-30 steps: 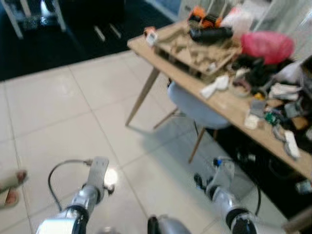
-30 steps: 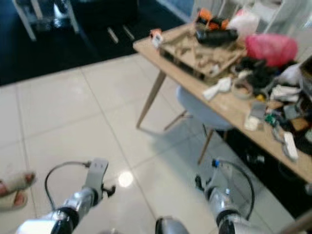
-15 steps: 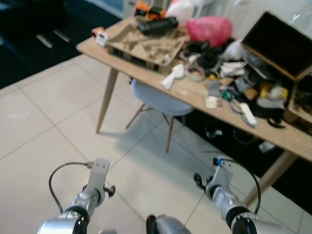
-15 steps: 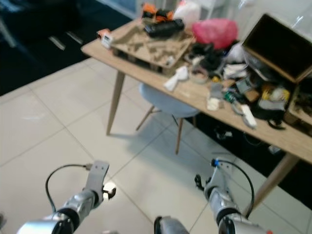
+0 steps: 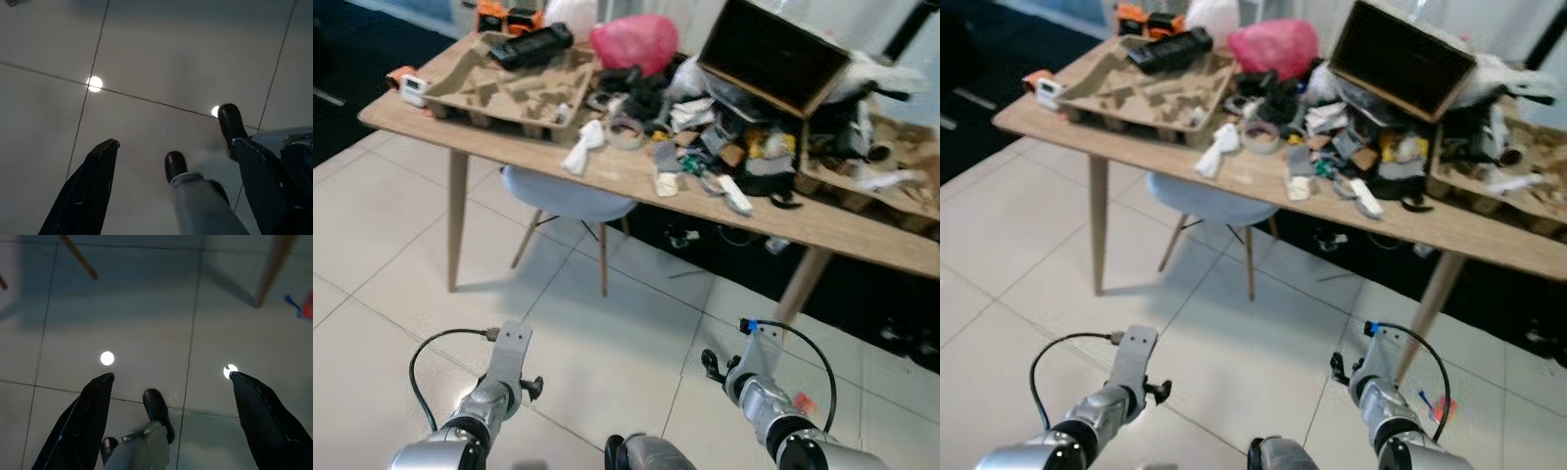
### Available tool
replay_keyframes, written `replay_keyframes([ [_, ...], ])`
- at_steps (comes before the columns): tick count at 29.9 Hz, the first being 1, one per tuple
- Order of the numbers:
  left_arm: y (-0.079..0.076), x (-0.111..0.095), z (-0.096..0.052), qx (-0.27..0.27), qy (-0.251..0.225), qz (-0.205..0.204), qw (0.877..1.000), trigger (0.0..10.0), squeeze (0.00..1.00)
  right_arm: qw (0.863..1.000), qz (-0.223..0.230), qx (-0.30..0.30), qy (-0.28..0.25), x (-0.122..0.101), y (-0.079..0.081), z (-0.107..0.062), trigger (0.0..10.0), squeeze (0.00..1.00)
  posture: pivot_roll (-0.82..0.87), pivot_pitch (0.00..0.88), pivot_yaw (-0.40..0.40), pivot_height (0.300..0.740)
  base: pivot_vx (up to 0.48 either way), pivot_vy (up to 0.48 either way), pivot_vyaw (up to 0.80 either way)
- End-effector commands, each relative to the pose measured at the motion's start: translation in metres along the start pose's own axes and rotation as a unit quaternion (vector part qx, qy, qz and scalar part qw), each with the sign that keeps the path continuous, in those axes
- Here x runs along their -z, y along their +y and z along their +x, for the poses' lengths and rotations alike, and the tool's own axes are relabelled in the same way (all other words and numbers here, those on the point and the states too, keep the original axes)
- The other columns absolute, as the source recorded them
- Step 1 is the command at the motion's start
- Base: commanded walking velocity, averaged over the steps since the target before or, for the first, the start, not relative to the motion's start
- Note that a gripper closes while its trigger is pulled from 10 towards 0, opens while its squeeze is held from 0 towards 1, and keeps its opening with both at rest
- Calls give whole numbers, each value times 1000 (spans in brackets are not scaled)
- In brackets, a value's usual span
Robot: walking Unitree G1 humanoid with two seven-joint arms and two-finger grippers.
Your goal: Picking trash to rubbish bin
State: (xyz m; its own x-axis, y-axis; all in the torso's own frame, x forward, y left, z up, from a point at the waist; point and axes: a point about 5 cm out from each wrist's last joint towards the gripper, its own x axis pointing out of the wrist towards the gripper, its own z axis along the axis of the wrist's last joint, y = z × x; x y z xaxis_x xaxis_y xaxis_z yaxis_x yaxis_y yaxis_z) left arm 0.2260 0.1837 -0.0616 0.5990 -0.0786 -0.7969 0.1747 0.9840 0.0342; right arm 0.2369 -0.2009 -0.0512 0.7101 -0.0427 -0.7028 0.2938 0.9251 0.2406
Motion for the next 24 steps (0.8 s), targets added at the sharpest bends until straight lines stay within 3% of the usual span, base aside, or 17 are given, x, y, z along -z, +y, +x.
replay_keyframes([
  [1,-2,6,0,2,11,8,1000,10000,0,1000,2,8,10,6,-5,-2,10000,0,126,111,-59,740,0,0,-775],
  [24,-2,1,0,-1,3,10,1000,10000,0,1000,4,11,-1,3,-5,-1,10000,0,127,108,-55,740,0,0,-744],
])
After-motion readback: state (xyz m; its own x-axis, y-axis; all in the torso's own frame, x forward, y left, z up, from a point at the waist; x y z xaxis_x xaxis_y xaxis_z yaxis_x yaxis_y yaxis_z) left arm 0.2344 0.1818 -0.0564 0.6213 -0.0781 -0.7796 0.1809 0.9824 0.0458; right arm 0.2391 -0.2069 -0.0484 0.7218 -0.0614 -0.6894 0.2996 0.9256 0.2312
